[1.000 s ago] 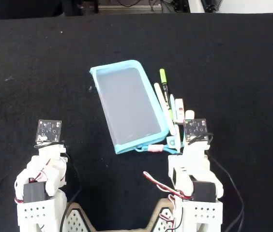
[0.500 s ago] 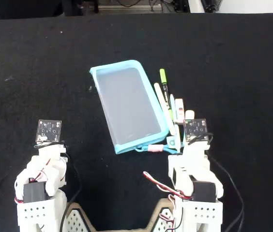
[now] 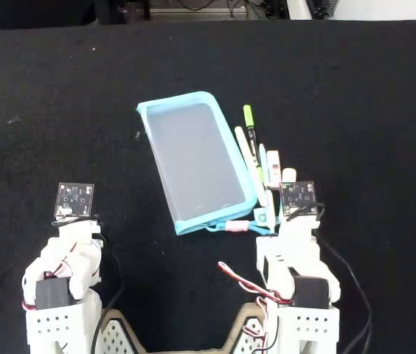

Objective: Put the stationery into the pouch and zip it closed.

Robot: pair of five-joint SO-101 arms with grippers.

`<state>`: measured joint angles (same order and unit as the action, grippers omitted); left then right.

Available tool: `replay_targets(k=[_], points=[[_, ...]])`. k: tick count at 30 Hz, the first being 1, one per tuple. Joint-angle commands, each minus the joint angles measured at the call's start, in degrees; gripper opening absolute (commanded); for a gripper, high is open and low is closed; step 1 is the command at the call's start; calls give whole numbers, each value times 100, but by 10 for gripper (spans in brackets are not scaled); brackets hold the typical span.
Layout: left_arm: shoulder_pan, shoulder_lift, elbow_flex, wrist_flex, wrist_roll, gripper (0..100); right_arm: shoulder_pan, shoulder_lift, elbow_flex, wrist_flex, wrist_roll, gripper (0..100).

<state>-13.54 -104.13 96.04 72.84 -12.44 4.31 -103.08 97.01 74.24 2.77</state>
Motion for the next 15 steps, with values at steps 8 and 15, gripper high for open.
replay_targets(k=[8,15], points=[[-4,-35,127,18,-35,30,-53,-426,-48,9,-9,12],[4,-35,127,18,-26,30,-53,-426,-48,9,-9,12]])
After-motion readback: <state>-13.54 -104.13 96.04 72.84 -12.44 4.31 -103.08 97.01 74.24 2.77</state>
